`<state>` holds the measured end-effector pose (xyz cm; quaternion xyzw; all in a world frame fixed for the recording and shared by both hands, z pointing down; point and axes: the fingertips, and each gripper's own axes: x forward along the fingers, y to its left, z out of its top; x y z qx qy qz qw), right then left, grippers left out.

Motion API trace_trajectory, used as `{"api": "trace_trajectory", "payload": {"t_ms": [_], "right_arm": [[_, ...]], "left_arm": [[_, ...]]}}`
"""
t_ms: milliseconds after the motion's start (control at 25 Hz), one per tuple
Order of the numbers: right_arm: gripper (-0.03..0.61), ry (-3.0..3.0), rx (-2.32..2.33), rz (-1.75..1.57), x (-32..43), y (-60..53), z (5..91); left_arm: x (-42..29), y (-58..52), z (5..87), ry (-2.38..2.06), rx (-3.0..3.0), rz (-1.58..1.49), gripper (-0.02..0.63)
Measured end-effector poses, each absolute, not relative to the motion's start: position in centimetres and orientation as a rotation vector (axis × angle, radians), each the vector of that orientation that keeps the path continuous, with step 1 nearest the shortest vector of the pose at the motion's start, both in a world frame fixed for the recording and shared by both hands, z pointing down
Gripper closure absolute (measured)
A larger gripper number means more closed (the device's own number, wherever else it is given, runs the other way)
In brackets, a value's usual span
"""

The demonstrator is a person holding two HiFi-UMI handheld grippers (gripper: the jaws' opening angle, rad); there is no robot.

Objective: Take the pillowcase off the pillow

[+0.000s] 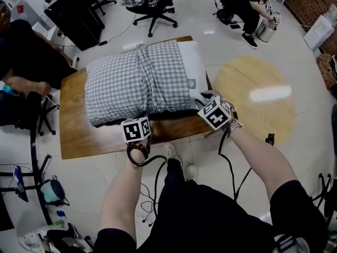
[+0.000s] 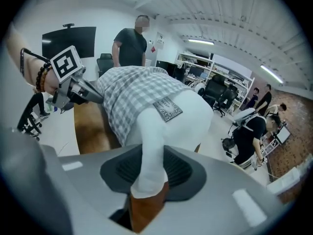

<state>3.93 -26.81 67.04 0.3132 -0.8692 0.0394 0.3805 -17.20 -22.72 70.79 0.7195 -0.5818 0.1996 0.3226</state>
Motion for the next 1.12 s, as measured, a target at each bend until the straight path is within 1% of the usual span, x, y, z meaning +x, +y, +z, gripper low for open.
{"api": "trace_trajectory", "payload": {"t_ms": [120,240,640,1000,1120], "right_arm": [[0.508,-2.216,0.821,0.104,4.3,-27.3,66.5],[0.529,-2.218,0.84,0.11,5.0,-27.4,66.1],[0.54,-2.205,0.893,0.125,7.1,-27.3,65.3],[0.543,-2.185,0.924,0.145,9.8,-26.0,66.2],[0.546,-2.166,0.951,0.17,10.8,-26.1,66.6]], "left_arm": [[-18.7,-22.7,70.2,-1.561,1.858,0.494,0.609],[-20.4,-22.2,69.6,-1.591,1.818,0.453,0.609],[-24.8,-20.7,68.0,-1.667,1.737,0.327,0.611],[-27.6,-18.1,69.0,-1.696,1.649,0.298,0.611],[-29.9,-17.4,68.7,-1.752,1.578,0.288,0.611]]}}
